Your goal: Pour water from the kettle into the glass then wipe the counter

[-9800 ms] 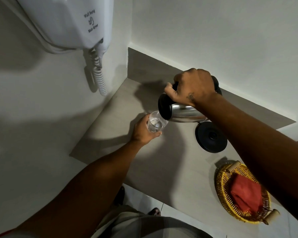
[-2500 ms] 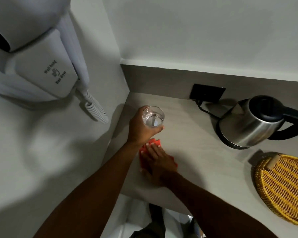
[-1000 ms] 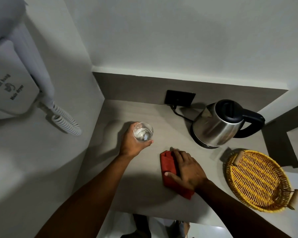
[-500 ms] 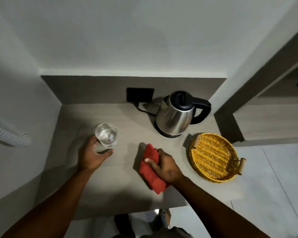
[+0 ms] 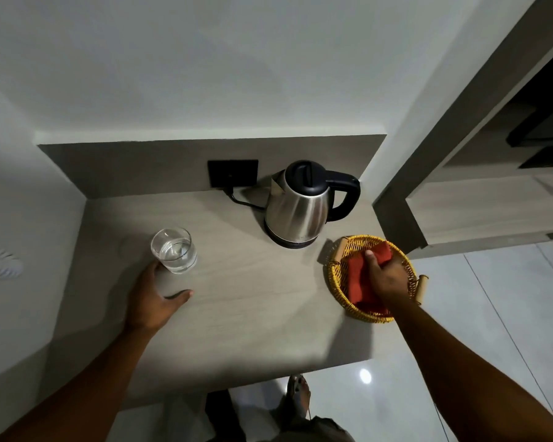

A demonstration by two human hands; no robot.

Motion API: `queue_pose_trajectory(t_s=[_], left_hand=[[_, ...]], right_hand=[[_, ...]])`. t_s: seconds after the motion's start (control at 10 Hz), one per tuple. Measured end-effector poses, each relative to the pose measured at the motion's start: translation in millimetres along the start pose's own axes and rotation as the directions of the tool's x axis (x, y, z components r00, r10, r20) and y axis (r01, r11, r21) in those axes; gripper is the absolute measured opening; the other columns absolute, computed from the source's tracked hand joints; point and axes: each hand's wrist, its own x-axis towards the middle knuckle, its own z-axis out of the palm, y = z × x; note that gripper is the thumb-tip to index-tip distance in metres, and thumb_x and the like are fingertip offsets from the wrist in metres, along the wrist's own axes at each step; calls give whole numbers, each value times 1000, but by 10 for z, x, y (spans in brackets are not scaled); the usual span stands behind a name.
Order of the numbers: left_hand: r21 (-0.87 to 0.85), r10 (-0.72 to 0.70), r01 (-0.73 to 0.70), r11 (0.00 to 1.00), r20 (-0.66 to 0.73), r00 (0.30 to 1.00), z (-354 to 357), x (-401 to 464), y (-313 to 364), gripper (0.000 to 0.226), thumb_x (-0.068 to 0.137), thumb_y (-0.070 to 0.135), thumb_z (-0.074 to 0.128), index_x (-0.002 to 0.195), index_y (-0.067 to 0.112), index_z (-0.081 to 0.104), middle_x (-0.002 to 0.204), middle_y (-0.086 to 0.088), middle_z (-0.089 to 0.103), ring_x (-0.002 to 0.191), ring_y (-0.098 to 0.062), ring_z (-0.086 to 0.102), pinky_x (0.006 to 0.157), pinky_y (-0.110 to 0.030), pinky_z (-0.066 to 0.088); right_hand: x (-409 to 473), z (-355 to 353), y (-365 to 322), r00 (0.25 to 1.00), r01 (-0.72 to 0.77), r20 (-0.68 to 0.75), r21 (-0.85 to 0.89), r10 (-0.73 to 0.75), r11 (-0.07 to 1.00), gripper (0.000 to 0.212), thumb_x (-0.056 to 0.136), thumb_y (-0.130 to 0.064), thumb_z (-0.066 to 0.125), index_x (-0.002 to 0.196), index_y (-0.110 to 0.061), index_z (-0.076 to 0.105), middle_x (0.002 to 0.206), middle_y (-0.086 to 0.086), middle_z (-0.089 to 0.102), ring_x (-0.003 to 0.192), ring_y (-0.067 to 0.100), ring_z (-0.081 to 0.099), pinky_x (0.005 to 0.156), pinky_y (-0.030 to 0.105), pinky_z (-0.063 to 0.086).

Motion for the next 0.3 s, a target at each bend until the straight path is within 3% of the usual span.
queue_pose_trajectory(t_s=[0.2, 0.3], left_hand=[[-10, 66, -66, 998, 49, 997, 33, -42, -39, 87, 64, 31, 93, 137, 8, 50, 136, -11, 58, 127, -28, 53, 106, -36, 41], [53, 131, -132, 990, 20, 991, 110, -158, -100, 77, 73, 49, 77, 131, 4, 55, 134, -16, 58, 128, -34, 52, 108, -44, 42]], right_hand=[[192, 68, 31, 995, -91, 16, -191, 95, 977, 79, 93, -61, 53, 135, 4, 39, 133, 29, 53, 119, 46, 54, 97, 49, 46], [169, 48, -35, 997, -71, -62, -338, 53, 938, 91, 91, -69, 46, 143, 4, 31, 146, 30, 40, 133, 48, 40, 109, 56, 36]])
